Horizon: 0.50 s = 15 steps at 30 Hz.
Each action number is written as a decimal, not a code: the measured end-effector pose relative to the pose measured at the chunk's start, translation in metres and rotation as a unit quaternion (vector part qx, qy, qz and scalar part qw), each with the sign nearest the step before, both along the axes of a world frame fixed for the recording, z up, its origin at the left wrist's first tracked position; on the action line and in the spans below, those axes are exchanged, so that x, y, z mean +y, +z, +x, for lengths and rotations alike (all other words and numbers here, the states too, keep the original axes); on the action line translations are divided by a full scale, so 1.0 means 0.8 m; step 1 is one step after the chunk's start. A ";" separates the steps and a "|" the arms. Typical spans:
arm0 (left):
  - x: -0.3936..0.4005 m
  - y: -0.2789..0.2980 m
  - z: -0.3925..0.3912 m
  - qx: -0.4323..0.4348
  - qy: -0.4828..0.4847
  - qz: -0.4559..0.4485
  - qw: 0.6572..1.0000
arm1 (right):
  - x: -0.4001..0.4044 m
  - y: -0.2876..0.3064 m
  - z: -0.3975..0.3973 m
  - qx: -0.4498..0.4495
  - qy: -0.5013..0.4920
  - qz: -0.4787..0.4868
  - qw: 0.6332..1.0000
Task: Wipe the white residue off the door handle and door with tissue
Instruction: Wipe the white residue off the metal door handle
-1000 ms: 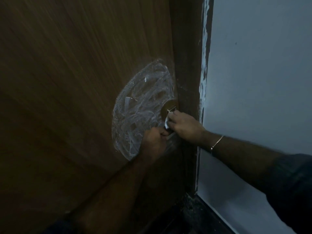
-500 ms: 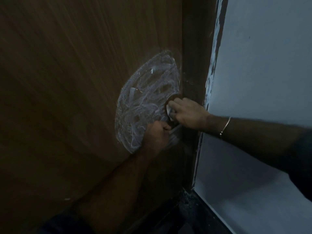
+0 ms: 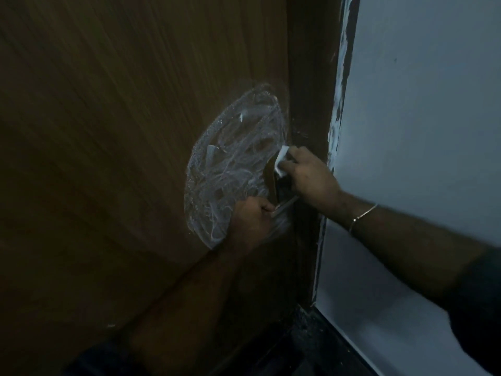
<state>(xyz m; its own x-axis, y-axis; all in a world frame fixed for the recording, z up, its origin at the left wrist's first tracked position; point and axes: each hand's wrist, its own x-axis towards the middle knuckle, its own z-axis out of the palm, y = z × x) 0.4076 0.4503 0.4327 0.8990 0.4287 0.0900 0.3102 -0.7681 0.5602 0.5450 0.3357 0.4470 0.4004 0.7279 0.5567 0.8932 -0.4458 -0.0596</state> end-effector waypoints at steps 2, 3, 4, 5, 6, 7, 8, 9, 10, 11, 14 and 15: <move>-0.001 0.001 0.000 -0.003 0.004 0.008 1.000 | 0.006 -0.005 -0.008 0.084 -0.036 0.030 0.995; -0.001 0.002 0.000 -0.002 0.005 0.009 1.000 | 0.010 -0.007 -0.011 0.134 -0.058 0.053 0.988; -0.001 0.002 0.001 -0.001 0.006 0.008 1.000 | 0.014 -0.007 -0.014 0.180 -0.079 0.075 0.978; -0.001 0.001 0.001 -0.002 0.006 0.011 1.000 | 0.018 -0.006 -0.016 0.213 -0.096 0.104 0.967; -0.001 0.000 0.002 -0.003 0.006 0.014 1.000 | 0.022 -0.005 -0.017 0.232 -0.112 0.133 0.957; 0.000 -0.001 0.002 -0.003 0.005 0.018 1.000 | 0.026 -0.005 -0.020 0.242 -0.129 0.161 0.948; 0.000 -0.002 0.002 -0.003 0.004 0.019 1.000 | 0.029 -0.004 -0.023 0.249 -0.145 0.184 0.940; 0.000 -0.002 0.002 -0.005 0.002 0.016 1.000 | 0.031 -0.004 -0.028 0.250 -0.151 0.198 0.936; 0.000 -0.002 0.001 -0.008 -0.004 0.015 1.000 | 0.030 -0.007 -0.033 0.239 -0.136 0.195 0.941; 0.000 -0.001 0.000 -0.017 -0.012 0.018 1.000 | 0.027 -0.014 -0.039 0.212 -0.101 0.172 0.957; 0.001 0.002 -0.003 -0.042 -0.040 0.014 0.998 | 0.014 -0.035 -0.055 0.082 0.005 0.004 0.997; 0.002 0.001 -0.004 -0.041 -0.046 0.009 0.998 | 0.009 -0.037 -0.051 0.045 0.015 -0.038 0.998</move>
